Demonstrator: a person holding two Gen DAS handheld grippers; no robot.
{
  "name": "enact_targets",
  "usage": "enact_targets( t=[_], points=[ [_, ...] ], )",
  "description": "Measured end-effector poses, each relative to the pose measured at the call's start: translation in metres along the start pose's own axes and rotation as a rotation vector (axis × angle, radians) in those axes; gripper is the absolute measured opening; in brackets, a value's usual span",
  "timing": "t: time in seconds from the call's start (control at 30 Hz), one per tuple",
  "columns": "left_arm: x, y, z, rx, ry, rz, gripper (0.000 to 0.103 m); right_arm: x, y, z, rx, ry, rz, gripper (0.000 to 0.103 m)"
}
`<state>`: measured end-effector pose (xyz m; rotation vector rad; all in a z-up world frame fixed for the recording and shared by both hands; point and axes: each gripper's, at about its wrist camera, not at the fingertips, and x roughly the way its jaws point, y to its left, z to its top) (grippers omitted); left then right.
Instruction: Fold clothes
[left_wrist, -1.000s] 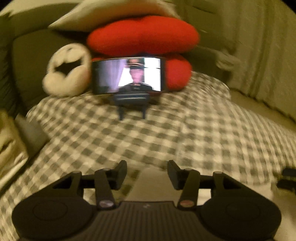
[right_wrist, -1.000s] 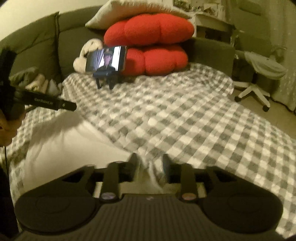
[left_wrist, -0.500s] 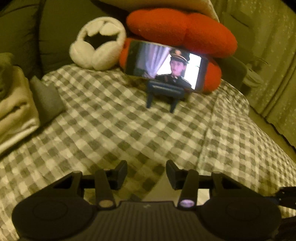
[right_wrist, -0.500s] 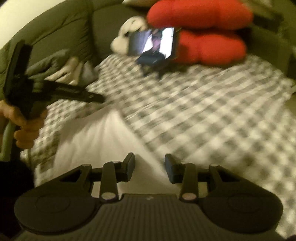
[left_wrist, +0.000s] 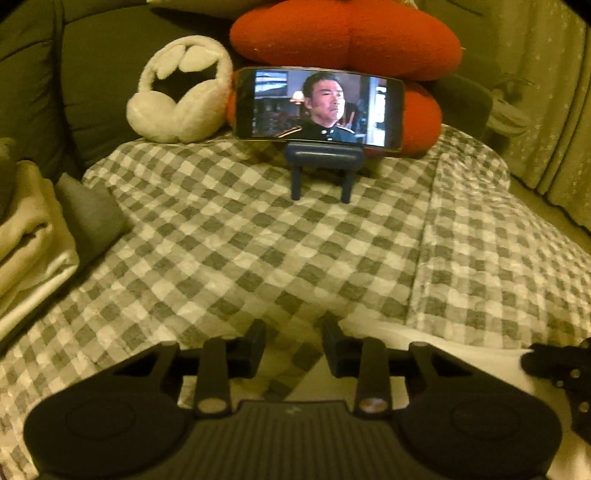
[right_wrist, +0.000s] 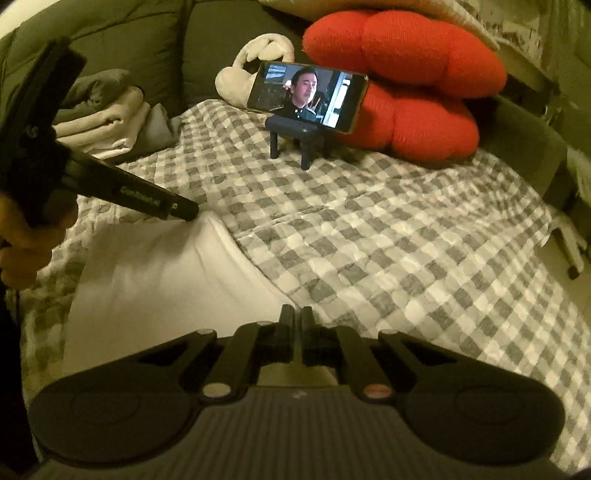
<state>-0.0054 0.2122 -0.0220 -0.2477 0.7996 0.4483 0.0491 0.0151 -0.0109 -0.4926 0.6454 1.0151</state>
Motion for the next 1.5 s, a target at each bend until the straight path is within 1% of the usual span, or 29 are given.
enact_targets(
  t=[0.13,0.23,0.27,0.3,0.37,0.43,0.47,0.57,0.7,0.77,0.8,0.83,0.87,0.93,0.97,1.03,1.1,1.17,1.2,1.23,1.27,1.33,1.37,1.5],
  points=[
    [0.002,0.000,0.000,-0.001,0.012,-0.002,0.033,0.006,0.003,-0.002,-0.033,-0.001,-0.013,0.004],
    [0.003,0.001,0.001,-0.012,0.016,-0.005,0.033,0.001,0.000,-0.001,-0.003,-0.034,-0.041,0.005],
    [0.002,0.001,0.001,-0.016,0.013,-0.007,0.033,-0.005,-0.002,0.000,0.014,-0.059,-0.058,0.008],
    [0.000,0.002,0.001,-0.020,0.009,-0.009,0.033,-0.014,-0.006,0.001,0.043,-0.087,-0.076,0.016],
    [-0.003,0.003,0.002,-0.029,-0.005,-0.012,0.033,-0.035,-0.018,0.001,0.116,-0.129,-0.104,0.017],
    [-0.008,0.002,0.003,-0.034,-0.031,-0.014,0.033,-0.057,-0.031,-0.003,0.188,-0.147,-0.130,0.017],
    [-0.010,0.001,0.004,-0.031,-0.044,-0.013,0.033,-0.068,-0.038,-0.008,0.214,-0.148,-0.146,0.017],
    [-0.019,-0.007,0.005,0.006,-0.089,-0.007,0.033,-0.087,-0.050,-0.029,0.253,-0.104,-0.185,0.017],
    [-0.031,-0.030,0.001,0.112,-0.150,-0.081,0.034,-0.098,-0.057,-0.061,0.306,-0.073,-0.204,0.018],
    [-0.036,-0.045,-0.004,0.179,-0.152,-0.159,0.035,-0.099,-0.062,-0.076,0.361,-0.088,-0.179,0.018],
    [-0.037,-0.054,-0.007,0.213,-0.150,-0.198,0.035,-0.098,-0.063,-0.080,0.377,-0.081,-0.170,0.018],
    [-0.038,-0.062,-0.011,0.242,-0.145,-0.238,0.035,-0.096,-0.062,-0.080,0.370,-0.069,-0.169,0.018],
    [-0.039,-0.070,-0.014,0.270,-0.140,-0.274,0.035,-0.097,-0.059,-0.079,0.350,-0.077,-0.166,0.018],
    [-0.040,-0.085,-0.021,0.312,-0.135,-0.329,0.036,-0.103,-0.054,-0.076,0.319,-0.117,-0.140,0.018],
    [-0.040,-0.093,-0.024,0.331,-0.131,-0.353,0.036,-0.104,-0.052,-0.075,0.313,-0.133,-0.121,0.018],
    [-0.039,-0.104,-0.029,0.355,-0.113,-0.378,0.037,-0.103,-0.049,-0.074,0.309,-0.147,-0.089,0.018],
    [-0.035,-0.117,-0.033,0.383,-0.095,-0.365,0.038,-0.093,-0.048,-0.074,0.314,-0.117,-0.082,0.018],
    [-0.030,-0.124,-0.037,0.411,-0.092,-0.325,0.041,-0.079,-0.051,-0.078,0.326,-0.067,-0.108,0.018],
    [-0.031,-0.124,-0.037,0.412,-0.097,-0.321,0.044,-0.072,-0.052,-0.079,0.331,-0.042,-0.121,0.018],
    [-0.031,-0.124,-0.037,0.414,-0.102,-0.317,0.045,-0.066,-0.055,-0.081,0.348,-0.017,-0.142,0.018],
    [-0.032,-0.124,-0.036,0.415,-0.108,-0.313,0.046,-0.064,-0.059,-0.083,0.371,-0.016,-0.158,0.015],
    [-0.033,-0.124,-0.036,0.417,-0.118,-0.304,0.045,-0.066,-0.062,-0.084,0.380,-0.022,-0.179,0.018],
    [-0.034,-0.124,-0.036,0.419,-0.124,-0.300,0.045,-0.066,-0.061,-0.084,0.371,-0.023,-0.195,0.021],
    [-0.036,-0.123,-0.033,0.418,-0.142,-0.299,0.045,-0.069,-0.056,-0.084,0.336,-0.030,-0.228,0.020]
  ],
)
